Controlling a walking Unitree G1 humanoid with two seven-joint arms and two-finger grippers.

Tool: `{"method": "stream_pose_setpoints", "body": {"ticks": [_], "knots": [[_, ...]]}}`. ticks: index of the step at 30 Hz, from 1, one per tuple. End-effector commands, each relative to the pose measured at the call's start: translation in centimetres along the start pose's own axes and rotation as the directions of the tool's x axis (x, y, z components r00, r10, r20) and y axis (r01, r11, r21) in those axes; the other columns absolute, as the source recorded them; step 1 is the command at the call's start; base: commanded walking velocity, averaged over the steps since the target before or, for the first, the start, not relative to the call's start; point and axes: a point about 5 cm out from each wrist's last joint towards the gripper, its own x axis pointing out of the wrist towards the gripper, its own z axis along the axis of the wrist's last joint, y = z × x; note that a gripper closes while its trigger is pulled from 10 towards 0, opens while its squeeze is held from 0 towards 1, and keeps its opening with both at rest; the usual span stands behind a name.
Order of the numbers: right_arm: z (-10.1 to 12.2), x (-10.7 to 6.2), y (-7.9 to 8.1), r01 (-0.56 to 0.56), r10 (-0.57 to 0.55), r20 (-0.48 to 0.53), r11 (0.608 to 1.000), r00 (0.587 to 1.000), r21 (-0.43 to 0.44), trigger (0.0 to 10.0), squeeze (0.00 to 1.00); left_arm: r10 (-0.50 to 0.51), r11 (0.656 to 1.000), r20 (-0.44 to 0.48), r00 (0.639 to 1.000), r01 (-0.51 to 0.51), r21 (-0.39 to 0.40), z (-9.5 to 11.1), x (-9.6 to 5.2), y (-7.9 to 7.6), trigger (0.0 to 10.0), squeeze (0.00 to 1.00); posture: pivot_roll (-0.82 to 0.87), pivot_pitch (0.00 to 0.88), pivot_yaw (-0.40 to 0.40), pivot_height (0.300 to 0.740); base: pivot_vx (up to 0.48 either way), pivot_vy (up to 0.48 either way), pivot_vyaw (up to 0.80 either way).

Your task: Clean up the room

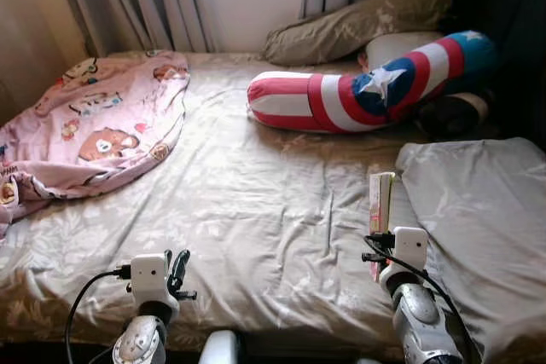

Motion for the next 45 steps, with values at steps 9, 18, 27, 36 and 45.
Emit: {"method": "stream_pose_setpoints", "body": {"ticks": [9, 18, 27, 36, 45], "knots": [[0.7, 0.3, 0.2, -0.012, 0.013, 0.035, 1.0, 0.999, -0.006, 10.0, 0.0, -0.001, 1.0, 0.003, 1.0, 0.001, 0.024, 0.3, 0.2, 0.1, 10.0, 0.0, 0.05, 0.0, 0.024, 0.625, 0.0, 0.0, 0.0], [0.7, 0.3, 0.5, -0.044, 0.046, 0.036, 0.998, 0.998, -0.036, 10.0, 0.0, -0.002, 0.999, 0.003, 1.0, 0.002, 0.033, 0.4, 0.3, 0.2, 10.0, 0.0, 0.05, 0.0, 0.026, 0.625, 0.2, 0.0, 0.0], [0.8, 0.4, 0.6, -0.032, 0.032, 0.037, 0.999, 0.999, -0.016, 10.0, 0.0, -0.003, 0.999, 0.001, 1.0, 0.003, 0.035, 0.4, 0.3, 0.2, 10.0, 0.0, 0.05, 0.0, 0.026, 0.625, 0.27, 0.0, 0.21], [1.0, 0.6, 0.2, -0.017, 0.018, 0.035, 1.0, 0.999, -0.021, 10.0, 0.0, -0.004, 0.999, -0.002, 1.0, 0.004, 0.039, 0.3, 0.1, 0.2, 10.0, 0.0, 0.05, 0.0, 0.029, 0.625, 0.27, 0.0, 0.0], [1.8, 1.2, 0.2, -0.012, 0.014, 0.045, 0.999, 0.999, -0.03, 10.0, 0.0, -0.011, 0.999, -0.004, 1.0, 0.011, 0.038, 0.2, -0.1, 0.0, 10.0, 0.0, 0.05, 0.0, 0.028, 0.625, 0.311, 0.0, 0.0]]}}
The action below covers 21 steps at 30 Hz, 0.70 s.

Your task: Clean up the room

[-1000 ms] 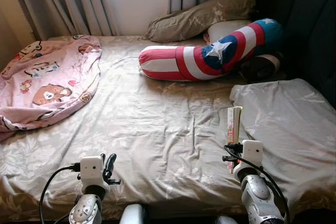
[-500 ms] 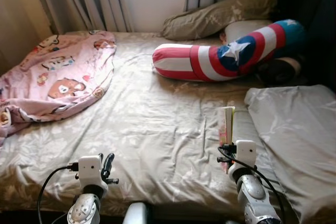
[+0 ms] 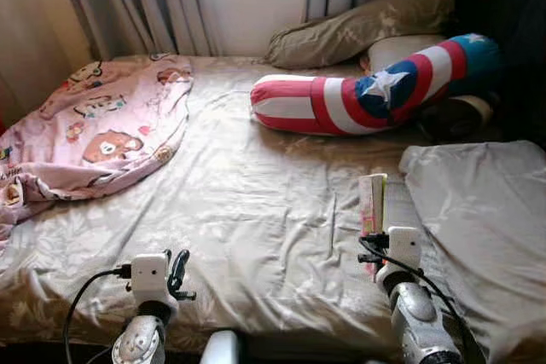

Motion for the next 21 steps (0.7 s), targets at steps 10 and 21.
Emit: {"method": "stream_pose_setpoints", "body": {"ticks": [10, 21], "knots": [[1.78, 0.9, 0.89, -0.02, 0.019, 0.064, 1.0, 0.998, 0.003, 10.0, 0.0, -0.006, 1.0, 0.0, 1.0, 0.006, 0.018, 0.19, -0.01, 0.06, 10.0, 0.0, 0.05, 0.0, 0.024, 0.625, 0.379, 0.0, 0.0], [1.64, 0.87, 0.83, -0.011, 0.011, 0.06, 1.0, 0.998, 0.004, 10.0, 0.0, -0.011, 1.0, 0.001, 1.0, 0.011, 0.022, 0.25, -0.1, 0.17, 10.0, 0.0, 0.05, 0.0, 0.027, 0.625, 0.427, 0.0, 0.0]]}}
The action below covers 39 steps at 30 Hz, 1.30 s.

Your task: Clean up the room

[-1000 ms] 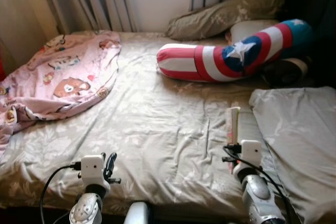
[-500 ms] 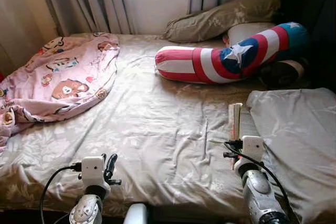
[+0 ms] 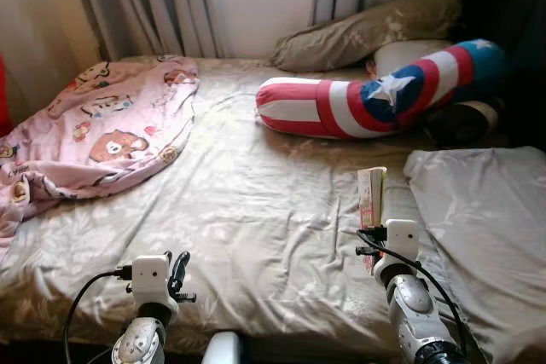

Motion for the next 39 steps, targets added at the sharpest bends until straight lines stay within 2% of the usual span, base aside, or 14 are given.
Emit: {"method": "stream_pose_setpoints", "body": {"ticks": [1, 15, 22, 26, 27, 30, 32, 34, 35, 36, 38, 39], "knots": [[1.2, 0.4, 0.1, 0.0, 0.0, 0.057, 1.0, 0.998, 0.0, 10.0, 0.0, -0.007, 1.0, 0.002, 1.0, 0.007, 0.015, 0.3, 0.0, 0.1, 10.0, 0.0, 0.05, 0.0, 0.029, 0.625, 0.48, 0.0, 0.0], [1.3, 0.5, 0.1, -0.002, 0.002, 0.056, 1.0, 0.998, 0.001, 10.0, 0.0, -0.008, 1.0, 0.002, 1.0, 0.008, 0.016, 0.3, 0.0, 0.0, 10.0, 0.0, 0.06, 0.0, 0.027, 0.625, 0.47, 0.0, 0.0], [1.2, 0.6, 0.1, -0.021, 0.022, 0.05, 0.999, 0.999, -0.025, 10.0, 0.0, -0.006, 1.0, 0.005, 1.0, 0.006, 0.018, 0.3, -0.2, 0.0, 10.0, 0.0, 0.06, 0.0, 0.03, 0.625, 0.036, 0.0, 0.0], [1.5, 0.8, -0.5, -0.029, 0.032, 0.03, 0.995, 0.999, -0.092, 10.0, 0.0, -0.013, 1.0, 0.01, 1.0, 0.012, 0.02, 0.4, -0.7, 0.0, 10.0, 0.0, 0.07, 0.0, 0.033, 0.625, 0.0, 0.0, 0.0], [1.6, 0.9, -0.7, -0.03, 0.033, 0.026, 0.992, 0.999, -0.126, 10.0, 0.0, -0.014, 1.0, 0.01, 1.0, 0.014, 0.021, 0.4, -0.9, 0.0, 10.0, 0.0, 0.07, 0.0, 0.033, 0.625, 0.0, 0.0, 0.0], [2.6, 1.5, -1.8, -0.016, 0.02, 0.009, 0.95, 1.0, -0.311, 10.0, 0.0, -0.021, 0.999, 0.01, 1.0, 0.02, 0.03, 0.5, -1.7, 0.2, 10.0, 0.0, 0.09, 0.004, 0.033, 0.625, 0.0, 0.0, 0.0], [2.9, 1.7, -2.0, -0.013, 0.018, 0.011, 0.941, 1.0, -0.339, 10.0, 0.0, -0.021, 0.999, 0.009, 1.0, 0.021, 0.032, 0.5, -1.8, 0.3, 10.0, 0.0, 0.09, 0.004, 0.033, 0.625, 0.0, 0.0, 0.0], [4.3, 2.1, -2.1, -0.017, 0.054, 0.057, 0.859, 0.997, -0.511, 10.0, 0.0, -0.017, 0.999, 0.013, 1.0, 0.017, 0.036, 0.7, -2.5, 0.4, 10.0, 0.0, 0.1, 0.04, 0.033, 0.625, 0.0, 0.0, 0.0], [4.7, 2.1, -2.1, -0.022, 0.073, 0.068, 0.826, 0.995, -0.563, 10.0, 0.0, -0.016, 0.999, 0.014, 1.0, 0.016, 0.037, 0.8, -2.7, 0.5, 10.0, 0.0, 0.1, 0.044, 0.033, 0.625, 0.0, 0.0, 0.0], [5.1, 2.2, -1.6, -0.055, 0.135, 0.076, 0.765, 0.988, -0.642, 10.0, 0.0, -0.016, 0.999, 0.015, 1.0, 0.015, 0.038, 0.9, -2.9, 0.5, 10.0, 0.0, 0.11, 0.059, 0.033, 0.625, 0.0, 0.0, 0.0], [5.5, 2.1, -0.3, -0.13, 0.287, 0.055, 0.584, 0.956, -0.801, 10.0, 0.0, -0.015, 0.999, 0.018, 1.0, 0.015, 0.04, 1.2, -3.4, 0.5, 10.0, 0.0, 0.12, 0.085, 0.032, 0.625, 0.0, 0.0, 0.0], [5.3, 2.0, 0.3, -0.16, 0.349, 0.019, 0.476, 0.937, -0.865, 10.0, 0.0, -0.015, 0.999, 0.019, 1.0, 0.014, 0.04, 1.3, -3.5, 0.5, 10.0, 0.0, 0.12, 0.09, 0.031, 0.625, 0.0, 0.0, 0.0]]}}
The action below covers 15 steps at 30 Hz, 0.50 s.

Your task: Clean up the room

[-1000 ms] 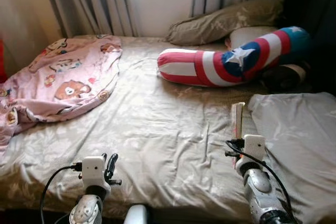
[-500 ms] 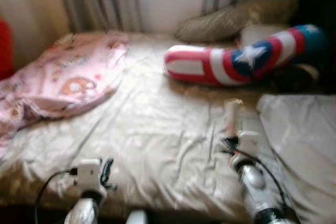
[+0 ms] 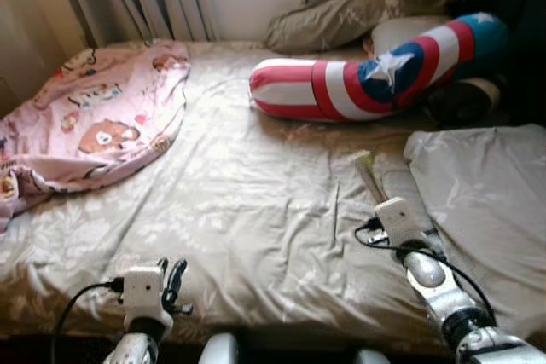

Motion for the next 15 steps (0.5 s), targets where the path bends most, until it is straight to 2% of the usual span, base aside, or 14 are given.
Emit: {"method": "stream_pose_setpoints", "body": {"ticks": [1, 2, 3, 9, 11, 15], "knots": [[1.8, 0.4, 1.2, -0.133, 0.169, 0.11, 0.95, 0.979, -0.282, 10.0, 0.0, -0.003, 1.0, 0.004, 1.0, 0.003, 0.011, 0.6, -0.1, 0.1, 10.0, 0.0, 0.12, 0.1, 0.032, 0.625, 0.0, 0.0, 0.0], [1.6, 0.2, 1.4, -0.169, 0.22, 0.106, 0.919, 0.97, -0.356, 10.0, 0.0, -0.002, 1.0, 0.005, 1.0, 0.002, 0.012, 0.7, -0.4, 0.1, 10.0, 0.0, 0.13, 0.115, 0.03, 0.625, 0.0, 0.0, 0.0], [1.5, 0.2, 1.4, -0.184, 0.238, 0.098, 0.904, 0.966, -0.385, 10.0, 0.0, -0.001, 1.0, 0.006, 1.0, 0.001, 0.013, 0.8, -0.6, 0.1, 10.0, 0.0, 0.13, 0.124, 0.029, 0.625, 0.0, 0.0, 0.0], [0.9, 0.0, 0.7, -0.184, 0.241, 0.077, 0.88, 0.968, -0.438, 10.0, 0.0, 0.005, 1.0, 0.001, 1.0, -0.005, 0.016, 1.3, -2.0, 0.2, 10.0, 0.0, 0.14, 0.165, 0.03, 0.625, 0.0, 0.0, 0.0], [0.3, 0.0, 0.7, -0.198, 0.251, 0.036, 0.836, 0.967, -0.511, 10.0, 0.0, 0.009, 1.0, -0.017, 1.0, -0.009, 0.017, 1.2, -2.5, 0.3, 10.0, 0.0, 0.15, 0.197, 0.037, 0.625, 0.0, 0.0, 0.0], [-0.2, -0.2, 0.9, -0.201, 0.248, 0.009, 0.805, 0.969, -0.558, 10.0, 0.0, 0.007, 1.0, -0.032, 0.999, -0.007, 0.019, 1.4, -3.3, 0.3, 10.0, 0.0, 0.15, 0.224, 0.047, 0.625, 0.0, 0.0, 0.0]]}}
